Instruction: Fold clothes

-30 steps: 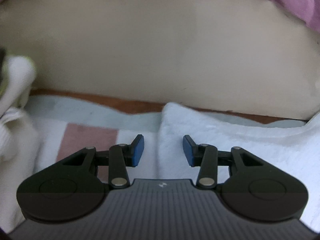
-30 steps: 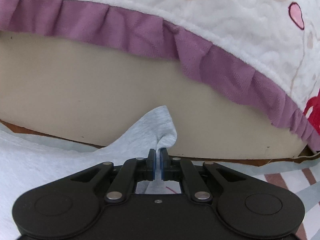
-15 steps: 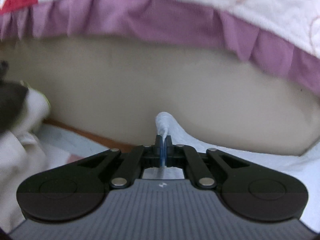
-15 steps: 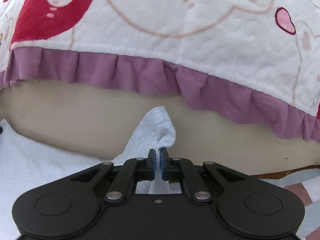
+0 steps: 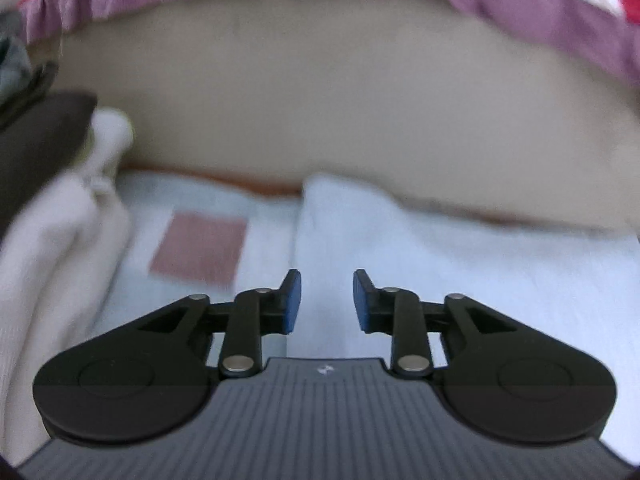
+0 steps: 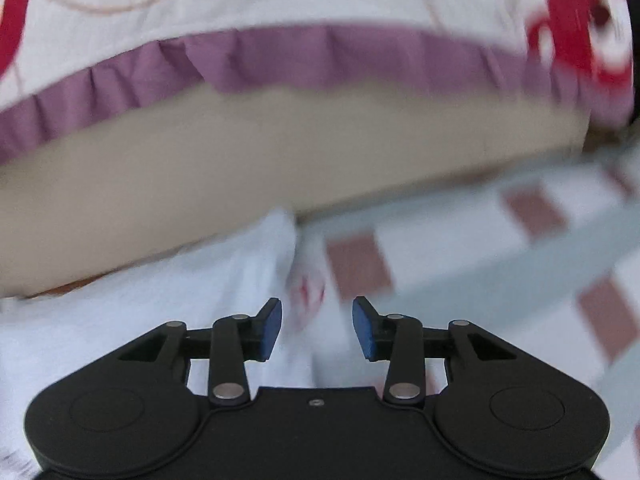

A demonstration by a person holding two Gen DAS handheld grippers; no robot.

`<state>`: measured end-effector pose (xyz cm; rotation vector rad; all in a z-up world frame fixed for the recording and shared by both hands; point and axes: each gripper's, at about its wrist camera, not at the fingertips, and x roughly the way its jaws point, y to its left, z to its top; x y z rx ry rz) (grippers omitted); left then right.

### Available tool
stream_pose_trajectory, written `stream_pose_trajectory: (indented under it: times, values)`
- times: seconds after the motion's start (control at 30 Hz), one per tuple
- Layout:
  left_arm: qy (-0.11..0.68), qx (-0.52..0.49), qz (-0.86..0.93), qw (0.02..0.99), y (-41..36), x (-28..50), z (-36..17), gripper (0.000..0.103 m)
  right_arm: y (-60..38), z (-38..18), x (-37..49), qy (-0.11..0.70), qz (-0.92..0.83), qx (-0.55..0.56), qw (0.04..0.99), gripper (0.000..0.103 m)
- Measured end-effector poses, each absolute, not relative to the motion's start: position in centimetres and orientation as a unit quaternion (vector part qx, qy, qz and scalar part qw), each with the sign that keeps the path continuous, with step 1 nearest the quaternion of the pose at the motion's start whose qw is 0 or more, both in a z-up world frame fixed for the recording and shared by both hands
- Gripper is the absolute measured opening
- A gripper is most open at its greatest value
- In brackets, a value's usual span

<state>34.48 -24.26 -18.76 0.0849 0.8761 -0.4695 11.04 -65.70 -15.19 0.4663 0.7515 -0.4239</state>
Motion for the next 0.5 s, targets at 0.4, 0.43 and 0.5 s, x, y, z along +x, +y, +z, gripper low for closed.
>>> stream_pose_trajectory:
  times: [0.4, 0.43, 0.5]
  values:
    - [0.428, 0.174, -0.270, 0.845, -24.5, 23.2, -20.2, 0.037, -58.7, -17.4, 5.3, 0.440, -0.116, 0.079, 0.887, 0.001]
    - [0.423, 0.185, -0.263, 0.847, -24.4, 22.5, -19.9, 0.037, -58.5, -17.2, 5.2, 0.435, -0.129, 0.073, 0.888, 0.001]
    - [0.403, 0.229, -0.235, 0.854, -24.2, 21.5, -19.7, 0.036, -58.0, -16.8, 5.0, 0.425, -0.156, 0.058, 0.890, 0.000]
